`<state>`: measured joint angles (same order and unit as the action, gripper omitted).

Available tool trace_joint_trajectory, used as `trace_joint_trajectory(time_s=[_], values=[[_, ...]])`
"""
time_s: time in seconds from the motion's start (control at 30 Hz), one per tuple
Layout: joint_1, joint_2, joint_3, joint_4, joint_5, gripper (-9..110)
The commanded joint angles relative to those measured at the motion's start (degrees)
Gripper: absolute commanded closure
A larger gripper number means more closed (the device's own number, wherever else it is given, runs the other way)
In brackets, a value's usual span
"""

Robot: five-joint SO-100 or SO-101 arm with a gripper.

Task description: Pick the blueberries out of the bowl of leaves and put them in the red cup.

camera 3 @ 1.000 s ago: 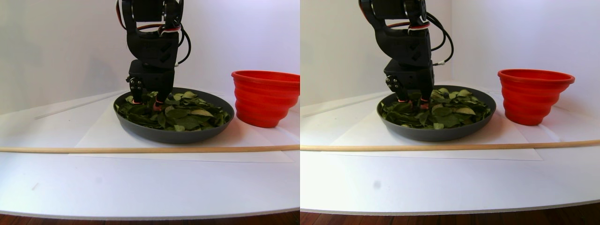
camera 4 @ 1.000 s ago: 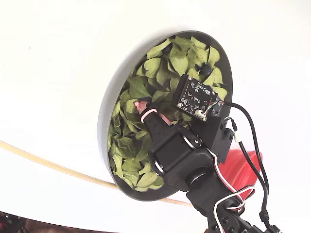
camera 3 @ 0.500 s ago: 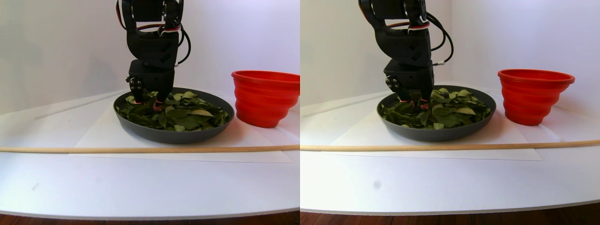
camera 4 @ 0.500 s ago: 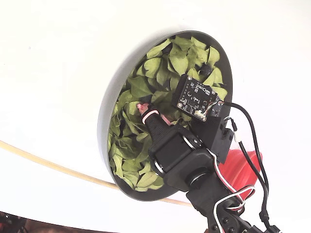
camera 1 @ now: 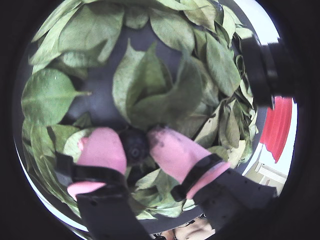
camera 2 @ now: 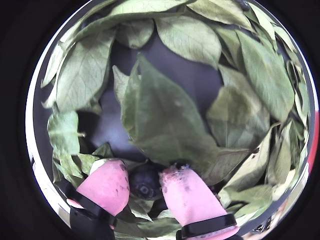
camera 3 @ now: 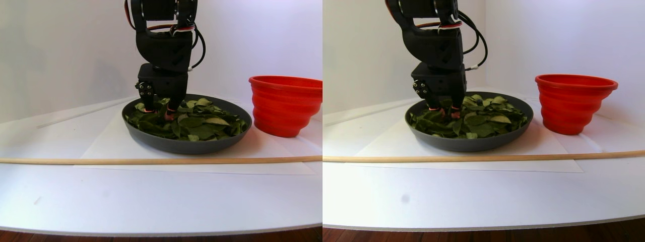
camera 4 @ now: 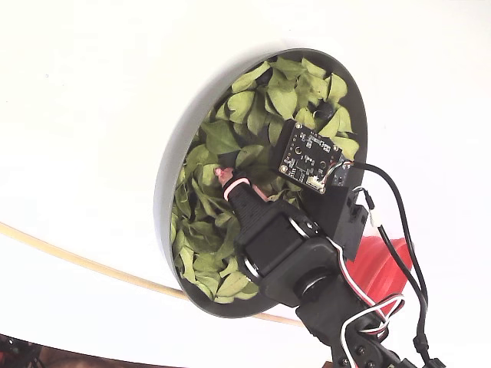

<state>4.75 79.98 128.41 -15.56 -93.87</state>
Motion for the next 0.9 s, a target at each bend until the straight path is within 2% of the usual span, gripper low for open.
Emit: trace_joint_trajectory(time_s=[0.0, 0.87], values=[[0.26, 3.96, 0.18, 0.18, -1.23, 91], [1.32, 9.40, -1.32, 2.64, -2.64, 92]])
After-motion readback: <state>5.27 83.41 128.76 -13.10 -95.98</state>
